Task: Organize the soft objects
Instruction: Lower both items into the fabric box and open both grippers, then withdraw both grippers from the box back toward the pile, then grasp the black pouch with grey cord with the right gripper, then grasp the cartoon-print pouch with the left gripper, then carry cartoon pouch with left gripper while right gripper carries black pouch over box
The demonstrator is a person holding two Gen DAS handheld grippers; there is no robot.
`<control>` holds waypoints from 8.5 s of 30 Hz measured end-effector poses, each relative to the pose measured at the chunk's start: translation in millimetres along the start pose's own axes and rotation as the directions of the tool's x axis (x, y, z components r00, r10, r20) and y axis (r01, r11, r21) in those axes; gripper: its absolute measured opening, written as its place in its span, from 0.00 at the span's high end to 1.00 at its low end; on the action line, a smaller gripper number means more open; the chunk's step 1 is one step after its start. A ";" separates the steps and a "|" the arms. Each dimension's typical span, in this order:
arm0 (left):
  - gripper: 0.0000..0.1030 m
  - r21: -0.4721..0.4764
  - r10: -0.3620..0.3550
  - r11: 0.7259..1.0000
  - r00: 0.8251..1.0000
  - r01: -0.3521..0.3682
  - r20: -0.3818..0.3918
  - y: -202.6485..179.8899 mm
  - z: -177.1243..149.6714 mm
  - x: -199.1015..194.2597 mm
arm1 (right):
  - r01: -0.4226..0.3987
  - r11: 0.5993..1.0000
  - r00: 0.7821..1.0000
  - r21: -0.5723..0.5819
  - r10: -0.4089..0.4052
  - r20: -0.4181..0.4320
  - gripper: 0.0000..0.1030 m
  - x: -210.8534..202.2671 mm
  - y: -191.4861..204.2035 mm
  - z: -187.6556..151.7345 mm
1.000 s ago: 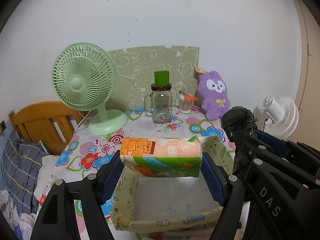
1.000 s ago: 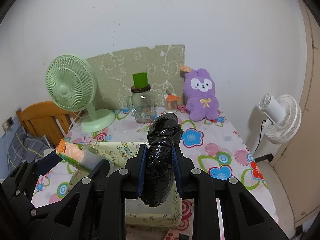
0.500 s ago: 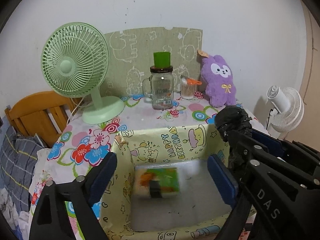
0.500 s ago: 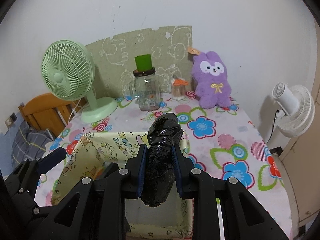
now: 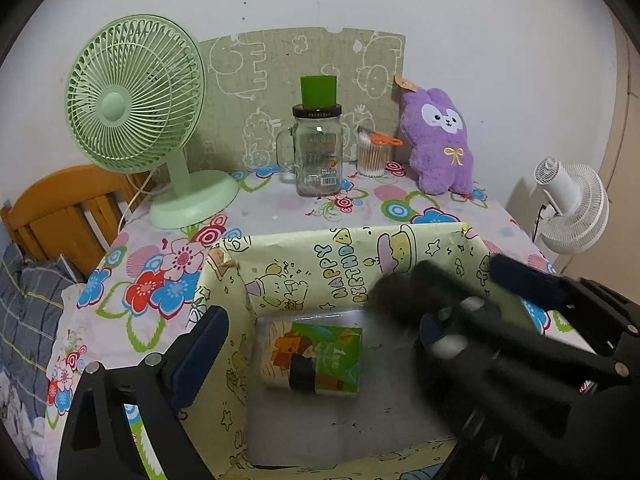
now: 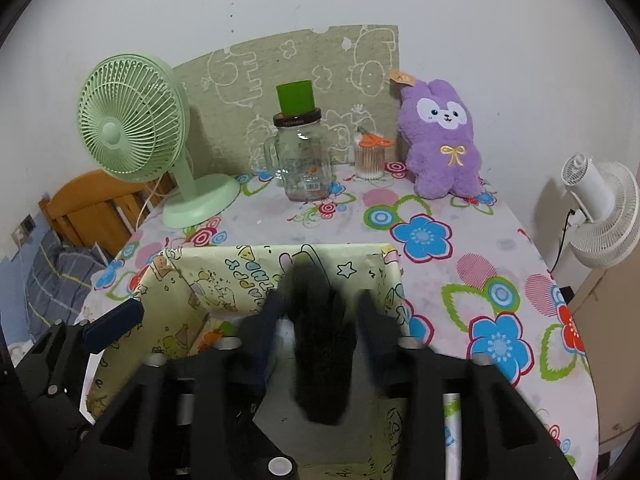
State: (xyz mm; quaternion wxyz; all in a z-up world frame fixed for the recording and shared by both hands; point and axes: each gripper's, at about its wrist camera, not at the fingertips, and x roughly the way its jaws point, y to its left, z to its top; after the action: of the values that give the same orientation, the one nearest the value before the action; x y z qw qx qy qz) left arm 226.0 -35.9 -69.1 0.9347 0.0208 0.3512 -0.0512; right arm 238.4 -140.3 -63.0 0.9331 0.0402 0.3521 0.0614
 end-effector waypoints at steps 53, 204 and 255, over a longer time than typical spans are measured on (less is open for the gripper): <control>0.01 0.024 -0.019 1.000 0.979 0.015 0.204 -10.9 -31.2 -139.6 | -0.007 0.998 0.981 -0.070 0.021 0.195 0.00 -149.6 23.3 -29.2; 0.26 -0.056 0.007 0.998 0.994 -0.013 -0.109 5.8 -160.0 -76.6 | 0.008 1.000 0.994 -0.012 -0.009 -0.105 0.62 -88.9 23.1 -154.4; 0.26 -0.012 0.016 1.000 0.986 -0.014 0.167 -11.6 -72.1 -171.4 | 0.020 0.999 0.989 -0.031 -0.015 0.150 0.62 -190.8 31.8 -78.0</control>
State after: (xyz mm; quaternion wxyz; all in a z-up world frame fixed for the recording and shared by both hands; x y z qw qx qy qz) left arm 49.3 -28.1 -10.6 0.9612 0.0139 0.2719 -0.0439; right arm 42.0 -133.6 6.8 0.9579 0.0262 0.2805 0.0557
